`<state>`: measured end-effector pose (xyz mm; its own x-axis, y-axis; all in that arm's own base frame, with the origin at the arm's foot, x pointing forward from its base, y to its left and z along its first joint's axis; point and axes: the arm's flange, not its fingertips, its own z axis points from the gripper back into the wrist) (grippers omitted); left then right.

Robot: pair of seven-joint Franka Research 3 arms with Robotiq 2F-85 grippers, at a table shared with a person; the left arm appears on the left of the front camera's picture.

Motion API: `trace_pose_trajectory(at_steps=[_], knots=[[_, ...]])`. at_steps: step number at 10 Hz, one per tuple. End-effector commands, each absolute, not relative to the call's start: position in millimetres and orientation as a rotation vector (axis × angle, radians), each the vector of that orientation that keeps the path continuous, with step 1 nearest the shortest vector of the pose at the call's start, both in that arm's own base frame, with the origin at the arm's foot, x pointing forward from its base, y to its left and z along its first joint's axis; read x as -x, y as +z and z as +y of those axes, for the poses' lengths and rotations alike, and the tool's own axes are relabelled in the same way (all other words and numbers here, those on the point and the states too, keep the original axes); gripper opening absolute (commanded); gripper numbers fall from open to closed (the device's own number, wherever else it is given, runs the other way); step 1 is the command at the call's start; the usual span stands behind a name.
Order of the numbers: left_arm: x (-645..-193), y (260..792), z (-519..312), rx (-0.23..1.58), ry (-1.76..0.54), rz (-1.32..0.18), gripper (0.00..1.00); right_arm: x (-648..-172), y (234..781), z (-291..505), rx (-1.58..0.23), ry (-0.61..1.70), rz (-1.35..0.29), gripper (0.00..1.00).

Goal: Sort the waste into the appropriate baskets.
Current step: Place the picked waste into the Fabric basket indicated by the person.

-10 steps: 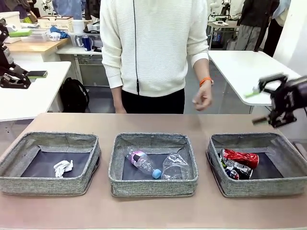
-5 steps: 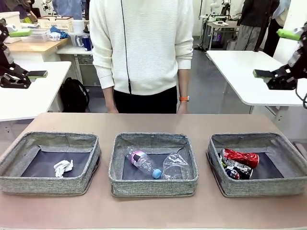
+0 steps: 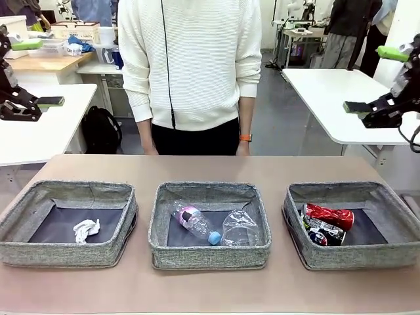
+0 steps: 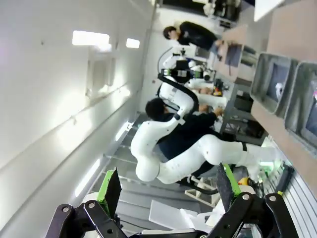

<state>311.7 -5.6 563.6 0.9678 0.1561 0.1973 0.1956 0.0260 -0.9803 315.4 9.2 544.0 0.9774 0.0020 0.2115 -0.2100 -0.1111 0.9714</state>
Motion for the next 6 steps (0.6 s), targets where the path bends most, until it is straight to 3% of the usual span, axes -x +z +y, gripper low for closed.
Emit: trace_pose_trajectory(at_steps=[1, 6], knots=[[-310.7, 565.9, -5.2, 1.57, -0.047, -0.288, 1.0, -314.3, 548.4, 12.6, -1.695, 0.189, -0.177, 1.0], [-310.7, 565.9, -5.2, 1.57, -0.047, -0.288, 1.0, -314.3, 548.4, 12.6, -1.695, 0.189, -0.177, 1.0]])
